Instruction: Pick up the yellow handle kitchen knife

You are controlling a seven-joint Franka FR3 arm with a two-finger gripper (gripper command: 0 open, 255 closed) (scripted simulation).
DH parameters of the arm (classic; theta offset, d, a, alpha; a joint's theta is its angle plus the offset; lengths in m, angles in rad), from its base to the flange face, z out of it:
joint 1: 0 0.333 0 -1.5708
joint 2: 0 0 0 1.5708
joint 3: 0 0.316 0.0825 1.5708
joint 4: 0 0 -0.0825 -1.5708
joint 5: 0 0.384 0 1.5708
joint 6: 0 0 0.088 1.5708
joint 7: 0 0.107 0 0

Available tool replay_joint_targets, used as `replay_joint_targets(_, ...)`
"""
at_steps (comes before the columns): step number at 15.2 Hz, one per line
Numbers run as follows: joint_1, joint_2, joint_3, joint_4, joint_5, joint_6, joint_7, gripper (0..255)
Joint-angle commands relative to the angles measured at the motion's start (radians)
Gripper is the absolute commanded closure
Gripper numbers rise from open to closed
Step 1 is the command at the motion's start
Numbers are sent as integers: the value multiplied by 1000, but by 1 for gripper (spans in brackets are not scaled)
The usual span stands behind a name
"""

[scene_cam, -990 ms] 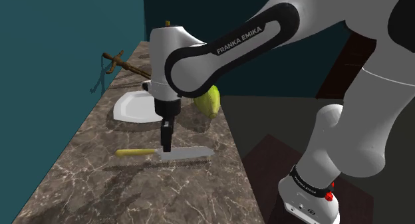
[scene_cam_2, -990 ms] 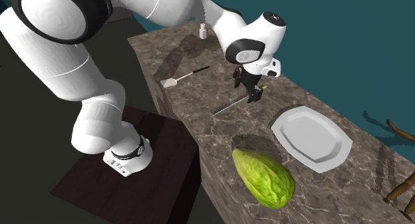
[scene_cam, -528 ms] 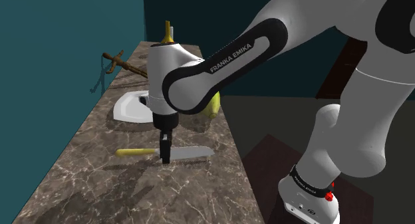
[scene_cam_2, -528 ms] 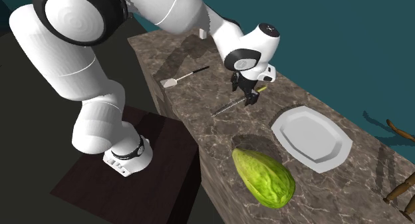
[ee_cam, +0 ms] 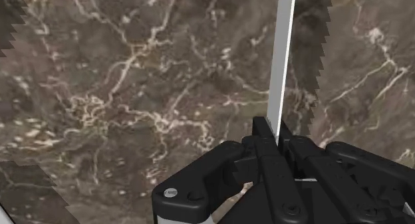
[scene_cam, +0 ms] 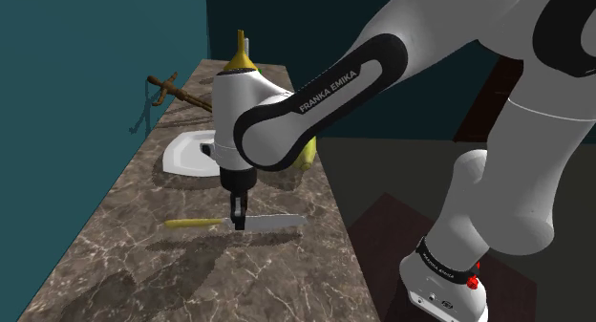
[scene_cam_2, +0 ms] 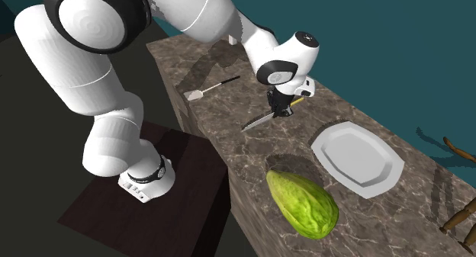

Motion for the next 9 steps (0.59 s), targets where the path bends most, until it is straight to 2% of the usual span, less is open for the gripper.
replay_joint_targets(1,0,0,-1,-1,0,0,0,255)
replay_joint_targets(5,0,2,0,1,-1,0,1,255)
replay_joint_targets(9,-2,-32,-1,20,1,-52,4,255)
